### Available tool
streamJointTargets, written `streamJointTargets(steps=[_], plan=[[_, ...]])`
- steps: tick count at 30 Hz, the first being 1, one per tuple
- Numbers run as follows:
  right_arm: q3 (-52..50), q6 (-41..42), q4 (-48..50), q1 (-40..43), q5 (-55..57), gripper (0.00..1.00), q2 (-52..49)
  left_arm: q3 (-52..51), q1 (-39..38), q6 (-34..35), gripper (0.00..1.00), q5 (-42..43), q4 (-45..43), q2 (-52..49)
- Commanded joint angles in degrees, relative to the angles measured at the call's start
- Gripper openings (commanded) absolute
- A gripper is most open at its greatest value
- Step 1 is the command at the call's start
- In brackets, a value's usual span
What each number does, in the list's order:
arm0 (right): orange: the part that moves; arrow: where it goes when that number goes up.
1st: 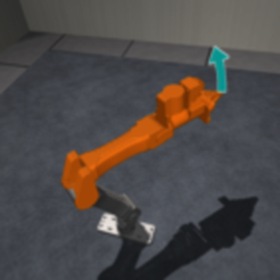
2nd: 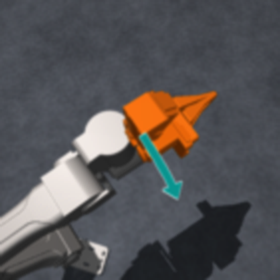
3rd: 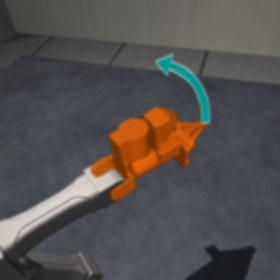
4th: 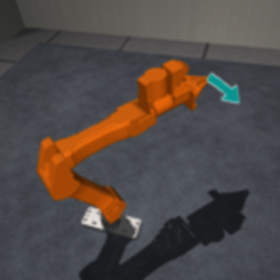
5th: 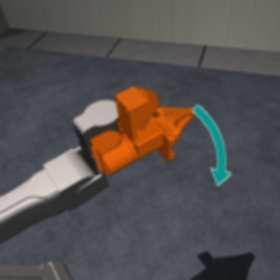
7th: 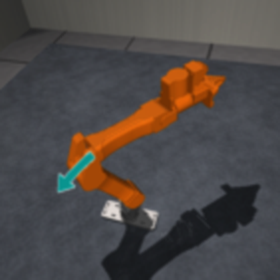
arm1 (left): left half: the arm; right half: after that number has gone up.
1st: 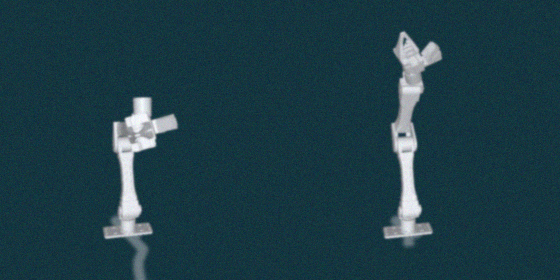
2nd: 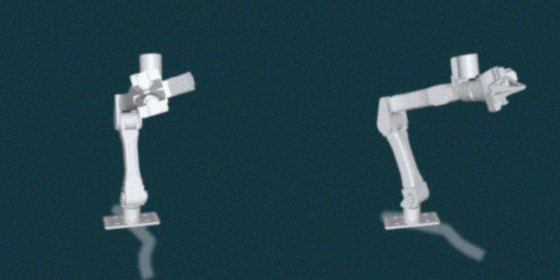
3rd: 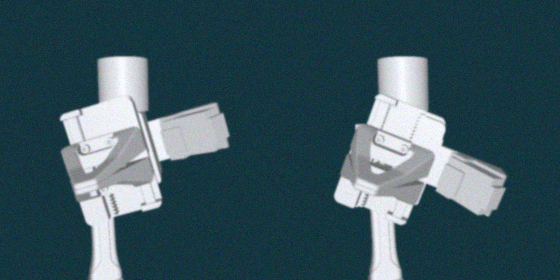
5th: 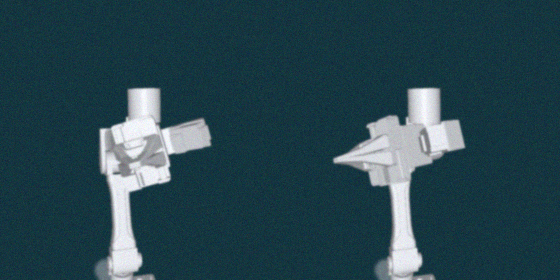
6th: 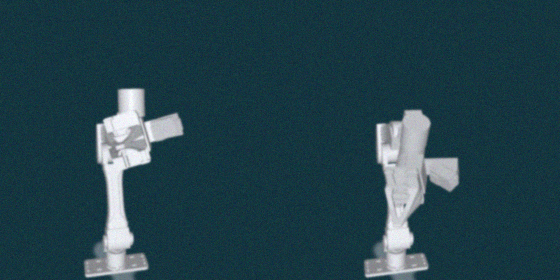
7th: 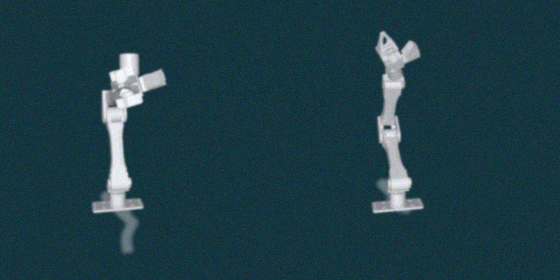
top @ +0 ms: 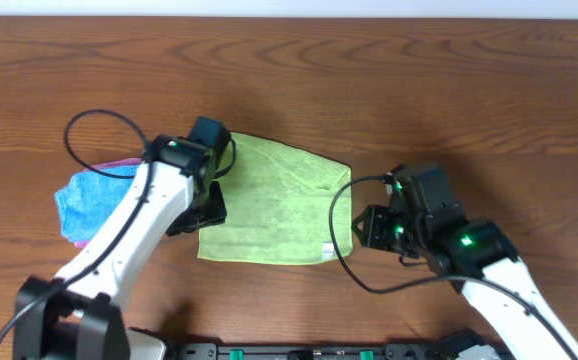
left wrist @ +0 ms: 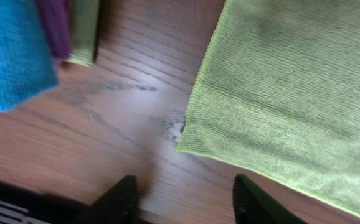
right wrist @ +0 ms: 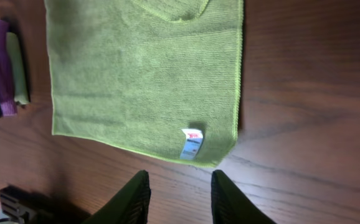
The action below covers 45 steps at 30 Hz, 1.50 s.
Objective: Fold the cloth
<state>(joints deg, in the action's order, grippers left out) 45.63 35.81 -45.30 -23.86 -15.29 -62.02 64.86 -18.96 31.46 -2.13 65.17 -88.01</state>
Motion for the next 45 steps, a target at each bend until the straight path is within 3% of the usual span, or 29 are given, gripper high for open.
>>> streamJointTargets(steps=[1, 3, 9, 16, 23, 45], plan=[[0.46, -0.31, -0.68, -0.11, 2.23, 0.36, 2.71, 1.01, 1.31, -1.40, 0.58, -1.31, 0.37, 3.58], [0.46, -0.33, -0.31, -0.11, 2.21, 0.40, 3.41, 1.01, 1.86, -1.73, 0.66, -1.27, 0.11, 4.94], [0.46, -3.65, 5.42, -0.11, 1.36, 0.50, 1.09, 0.98, 2.01, -1.92, 0.75, 3.48, -3.80, 5.53], [0.46, -4.20, 13.35, -0.07, 1.33, 0.52, -9.66, 0.98, 2.01, -1.66, 0.81, 11.41, -11.30, 5.51], [0.46, -4.11, 23.78, 0.35, 0.17, 0.53, -20.37, 0.98, 2.01, -1.70, 0.93, 15.87, -15.06, 4.85], [0.46, -2.14, 37.97, 6.43, -3.63, 0.55, -32.15, 0.98, 2.01, -1.88, 0.96, 23.17, -21.53, 4.15]])
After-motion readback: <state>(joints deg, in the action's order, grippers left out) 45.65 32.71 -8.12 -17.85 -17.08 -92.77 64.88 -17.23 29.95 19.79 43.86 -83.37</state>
